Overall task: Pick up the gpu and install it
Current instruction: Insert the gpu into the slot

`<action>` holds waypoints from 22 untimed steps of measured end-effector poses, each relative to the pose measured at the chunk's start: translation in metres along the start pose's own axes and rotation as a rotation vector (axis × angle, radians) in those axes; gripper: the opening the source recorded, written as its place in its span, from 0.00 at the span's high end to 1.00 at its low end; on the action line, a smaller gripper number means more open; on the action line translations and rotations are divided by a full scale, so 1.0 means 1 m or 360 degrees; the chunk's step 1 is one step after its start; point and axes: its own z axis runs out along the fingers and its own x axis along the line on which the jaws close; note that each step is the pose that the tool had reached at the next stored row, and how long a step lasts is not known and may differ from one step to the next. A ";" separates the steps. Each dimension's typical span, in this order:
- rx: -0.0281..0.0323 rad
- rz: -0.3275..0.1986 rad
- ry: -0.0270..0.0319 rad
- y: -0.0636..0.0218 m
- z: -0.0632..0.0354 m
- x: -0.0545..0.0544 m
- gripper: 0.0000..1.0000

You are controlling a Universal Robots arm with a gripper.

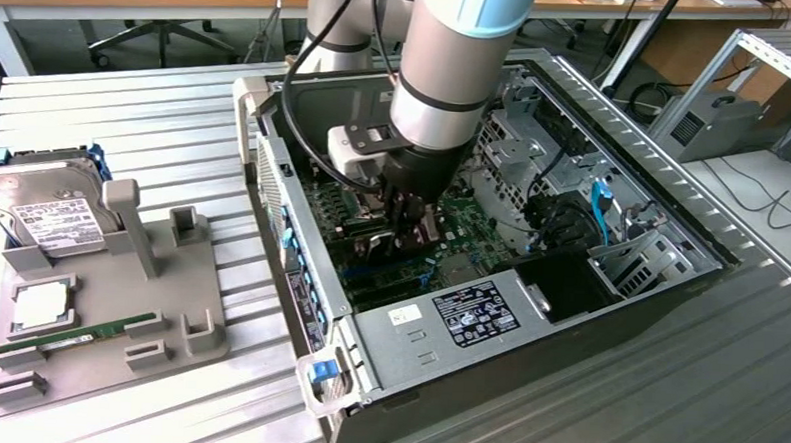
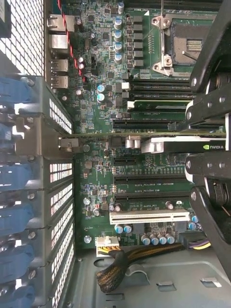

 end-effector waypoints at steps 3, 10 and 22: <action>0.00000 0.0002 0.00003 0.0002 0.0005 0.000 0.73; 0.00000 0.0003 0.00004 0.0004 0.0012 0.000 0.73; 0.00001 0.0003 0.00000 0.0004 0.0025 0.000 0.73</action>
